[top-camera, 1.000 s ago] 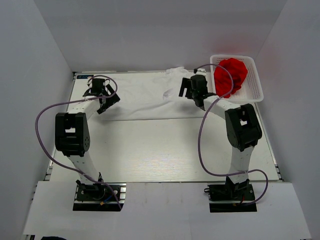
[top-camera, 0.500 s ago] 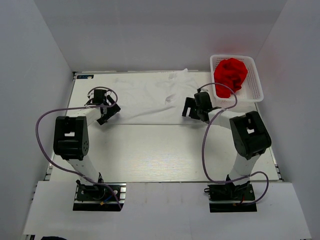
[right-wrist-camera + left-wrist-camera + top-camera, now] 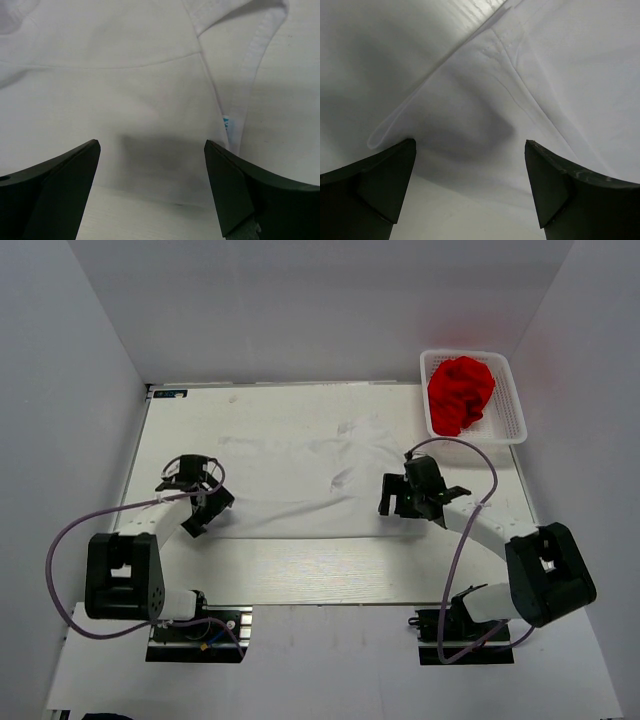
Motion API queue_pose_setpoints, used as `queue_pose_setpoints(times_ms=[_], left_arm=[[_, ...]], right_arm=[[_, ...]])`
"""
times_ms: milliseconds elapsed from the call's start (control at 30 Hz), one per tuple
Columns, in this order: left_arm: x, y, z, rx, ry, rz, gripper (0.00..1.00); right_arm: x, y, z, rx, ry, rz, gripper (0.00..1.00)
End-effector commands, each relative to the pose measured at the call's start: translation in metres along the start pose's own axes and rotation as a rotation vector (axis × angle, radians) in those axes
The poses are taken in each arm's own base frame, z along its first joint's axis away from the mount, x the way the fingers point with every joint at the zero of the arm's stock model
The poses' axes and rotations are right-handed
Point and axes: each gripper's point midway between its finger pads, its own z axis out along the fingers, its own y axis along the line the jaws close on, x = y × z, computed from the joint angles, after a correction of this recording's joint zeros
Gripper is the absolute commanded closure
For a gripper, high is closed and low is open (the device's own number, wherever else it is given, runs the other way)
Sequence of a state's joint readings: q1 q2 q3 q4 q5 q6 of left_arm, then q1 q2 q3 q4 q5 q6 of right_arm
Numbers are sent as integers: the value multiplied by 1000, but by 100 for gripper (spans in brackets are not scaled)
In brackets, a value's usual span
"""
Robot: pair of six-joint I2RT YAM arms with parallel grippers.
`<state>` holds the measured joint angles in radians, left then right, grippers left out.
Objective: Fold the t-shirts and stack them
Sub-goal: Fold the flattened tshirt in 1/3 of the way, then grap the side of the flattened tshirt furthest away from the robot with both arms
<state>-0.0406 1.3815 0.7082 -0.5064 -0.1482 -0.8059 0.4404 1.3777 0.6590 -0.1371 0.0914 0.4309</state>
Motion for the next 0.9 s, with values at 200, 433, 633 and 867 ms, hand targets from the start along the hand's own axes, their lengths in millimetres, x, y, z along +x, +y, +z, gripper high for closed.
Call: queue_pose_setpoints(times_ms=[200, 433, 633, 867], left_arm=[[-87, -52, -66, 145, -268, -49, 1], [-167, -88, -69, 80, -390, -26, 1], [-200, -120, -35, 23, -377, 40, 1], [-192, -144, 40, -13, -220, 140, 1]], right_arm=[[-112, 42, -32, -44, -234, -141, 10], [-202, 47, -5, 102, -369, -52, 10], [-258, 35, 49, 261, -353, -55, 10], [-310, 39, 106, 221, -389, -108, 10]])
